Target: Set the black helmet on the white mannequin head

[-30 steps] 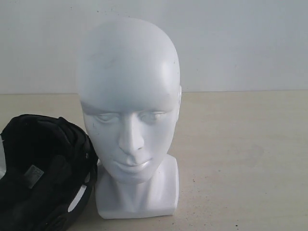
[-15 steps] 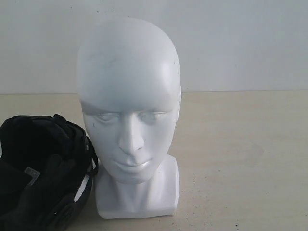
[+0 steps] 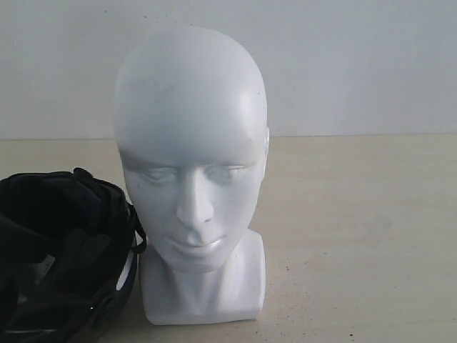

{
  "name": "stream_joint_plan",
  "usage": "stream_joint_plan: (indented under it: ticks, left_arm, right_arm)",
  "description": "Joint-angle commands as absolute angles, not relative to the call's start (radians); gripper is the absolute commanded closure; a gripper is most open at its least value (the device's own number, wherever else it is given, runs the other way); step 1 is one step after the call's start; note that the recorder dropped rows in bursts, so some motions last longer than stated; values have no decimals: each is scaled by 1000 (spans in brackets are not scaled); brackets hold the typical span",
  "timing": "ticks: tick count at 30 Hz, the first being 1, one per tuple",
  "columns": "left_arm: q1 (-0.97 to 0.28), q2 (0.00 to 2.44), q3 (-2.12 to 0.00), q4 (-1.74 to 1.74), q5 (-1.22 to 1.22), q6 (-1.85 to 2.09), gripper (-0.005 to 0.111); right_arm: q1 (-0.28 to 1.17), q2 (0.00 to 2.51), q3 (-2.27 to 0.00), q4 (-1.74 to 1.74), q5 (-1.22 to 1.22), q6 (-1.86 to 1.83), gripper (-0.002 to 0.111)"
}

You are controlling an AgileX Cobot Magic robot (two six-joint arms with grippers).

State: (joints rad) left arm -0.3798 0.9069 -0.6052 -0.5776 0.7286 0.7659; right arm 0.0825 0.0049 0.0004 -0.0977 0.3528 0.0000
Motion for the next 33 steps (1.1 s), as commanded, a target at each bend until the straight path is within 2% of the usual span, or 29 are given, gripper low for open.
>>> stream_joint_plan:
  ticks: [1,23,33]
  left_arm:
    - [-383,951,-616,-609,752,730,26]
    - [-442,1324,-618,-597,548,695,26]
    - [-442,1362,-618,-556,498,689,26]
  right_arm:
    - [79,0,0,-102,348,0,108]
    - [79,0,0,-102,346,0,108]
    - [79,0,0,-102,346,0,108]
